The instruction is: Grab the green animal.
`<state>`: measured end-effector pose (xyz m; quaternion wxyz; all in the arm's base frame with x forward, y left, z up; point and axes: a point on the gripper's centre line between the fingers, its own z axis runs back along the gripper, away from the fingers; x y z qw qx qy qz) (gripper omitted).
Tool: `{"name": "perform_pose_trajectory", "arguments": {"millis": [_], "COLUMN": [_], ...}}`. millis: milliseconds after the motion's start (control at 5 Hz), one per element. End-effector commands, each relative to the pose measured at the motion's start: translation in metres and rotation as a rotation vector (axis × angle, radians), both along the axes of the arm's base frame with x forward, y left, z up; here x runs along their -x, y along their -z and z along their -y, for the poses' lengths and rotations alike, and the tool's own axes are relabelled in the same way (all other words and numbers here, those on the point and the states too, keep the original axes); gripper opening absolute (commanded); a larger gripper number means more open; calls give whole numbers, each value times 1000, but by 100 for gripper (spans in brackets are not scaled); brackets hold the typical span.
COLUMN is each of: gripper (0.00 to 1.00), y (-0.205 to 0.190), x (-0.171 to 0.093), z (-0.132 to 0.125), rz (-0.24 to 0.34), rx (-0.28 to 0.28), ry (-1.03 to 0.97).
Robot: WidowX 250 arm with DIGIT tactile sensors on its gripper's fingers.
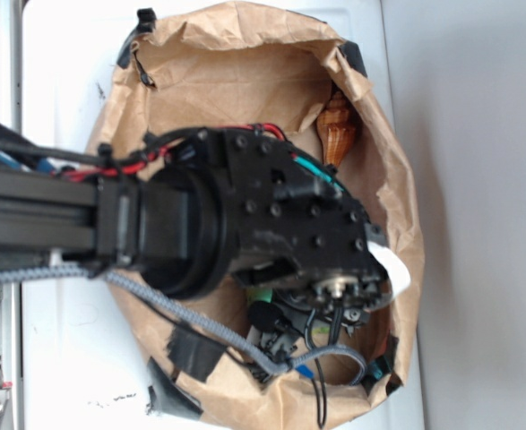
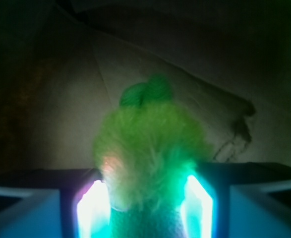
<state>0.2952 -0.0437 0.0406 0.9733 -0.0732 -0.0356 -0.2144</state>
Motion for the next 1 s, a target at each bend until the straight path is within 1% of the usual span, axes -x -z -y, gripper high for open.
{"name": "perform_pose_trajectory", "arguments": {"millis": [0,200,400,600,800], "gripper": [0,0,0,0,0], "y": [-80,-130,-143,-160,-155], "x": [-19,-15,37,70,88], "z": [2,-18,-37,-42,-51], "rz": [135,184,199,166,161], "rx": [101,121,78,-73,-110], "ry": [-12,-92,-211,-295,-323]}}
